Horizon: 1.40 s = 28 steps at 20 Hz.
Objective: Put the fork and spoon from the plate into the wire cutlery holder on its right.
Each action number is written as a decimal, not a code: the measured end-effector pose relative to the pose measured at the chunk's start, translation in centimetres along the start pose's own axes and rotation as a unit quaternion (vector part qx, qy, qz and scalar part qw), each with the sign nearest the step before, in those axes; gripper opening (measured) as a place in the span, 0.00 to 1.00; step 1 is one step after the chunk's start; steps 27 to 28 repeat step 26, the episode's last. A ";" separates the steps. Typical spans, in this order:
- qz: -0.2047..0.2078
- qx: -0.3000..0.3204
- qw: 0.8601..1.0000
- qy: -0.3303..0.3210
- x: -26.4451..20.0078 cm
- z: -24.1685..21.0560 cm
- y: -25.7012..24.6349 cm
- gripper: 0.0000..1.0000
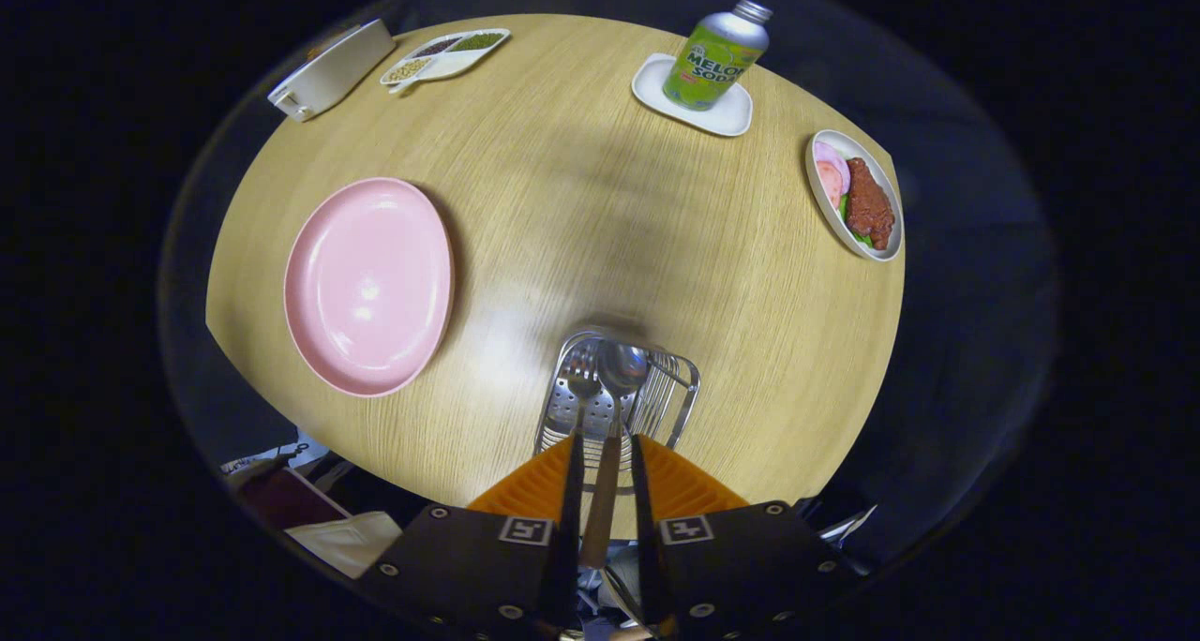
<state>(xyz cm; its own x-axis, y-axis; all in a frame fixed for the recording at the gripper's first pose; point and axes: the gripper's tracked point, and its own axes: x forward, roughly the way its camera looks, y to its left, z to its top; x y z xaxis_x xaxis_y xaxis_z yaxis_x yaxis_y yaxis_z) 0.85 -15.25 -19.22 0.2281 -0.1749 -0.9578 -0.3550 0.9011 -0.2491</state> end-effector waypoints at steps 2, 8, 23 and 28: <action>0.008 0.011 1.000 -0.027 -1.2 0.9 0.2 0.56; 0.050 0.071 0.978 -0.187 -8.9 5.0 1.2 0.82; -0.035 0.157 0.805 -0.570 -28.5 4.9 0.7 0.98; -0.042 0.174 0.787 -0.591 -29.2 3.8 1.8 0.98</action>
